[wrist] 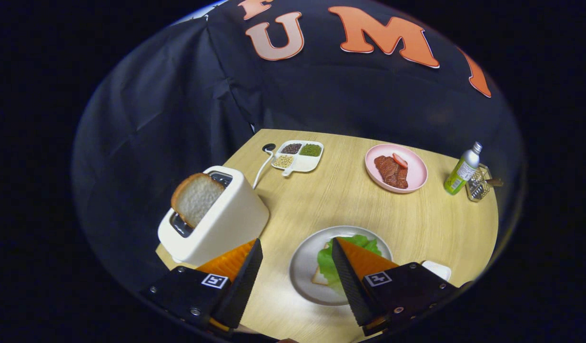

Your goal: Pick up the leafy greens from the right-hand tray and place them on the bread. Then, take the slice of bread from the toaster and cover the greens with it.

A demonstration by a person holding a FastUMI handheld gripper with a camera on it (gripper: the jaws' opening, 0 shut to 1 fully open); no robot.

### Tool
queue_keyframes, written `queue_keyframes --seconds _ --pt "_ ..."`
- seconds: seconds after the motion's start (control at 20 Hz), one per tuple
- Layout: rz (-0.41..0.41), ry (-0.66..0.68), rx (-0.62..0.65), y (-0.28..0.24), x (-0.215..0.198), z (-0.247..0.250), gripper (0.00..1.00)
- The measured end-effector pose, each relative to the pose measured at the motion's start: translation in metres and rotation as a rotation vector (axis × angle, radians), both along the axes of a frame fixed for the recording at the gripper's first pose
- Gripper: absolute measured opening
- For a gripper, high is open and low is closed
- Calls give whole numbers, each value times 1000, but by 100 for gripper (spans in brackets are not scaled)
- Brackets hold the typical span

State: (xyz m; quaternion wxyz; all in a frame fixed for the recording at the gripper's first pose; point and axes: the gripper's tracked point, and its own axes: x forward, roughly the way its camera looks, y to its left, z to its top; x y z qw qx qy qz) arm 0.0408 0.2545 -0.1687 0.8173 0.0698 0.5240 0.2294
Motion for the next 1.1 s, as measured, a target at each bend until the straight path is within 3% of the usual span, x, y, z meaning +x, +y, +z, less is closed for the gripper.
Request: queue_keyframes --seconds 0.15,0.5,0.9,1.1 --pt "13 -38 -23 17 16 22 88" --pt "81 25 38 99 11 53 89" --pt "89 135 12 149 22 44 86" --pt "83 228 -16 159 12 27 76"
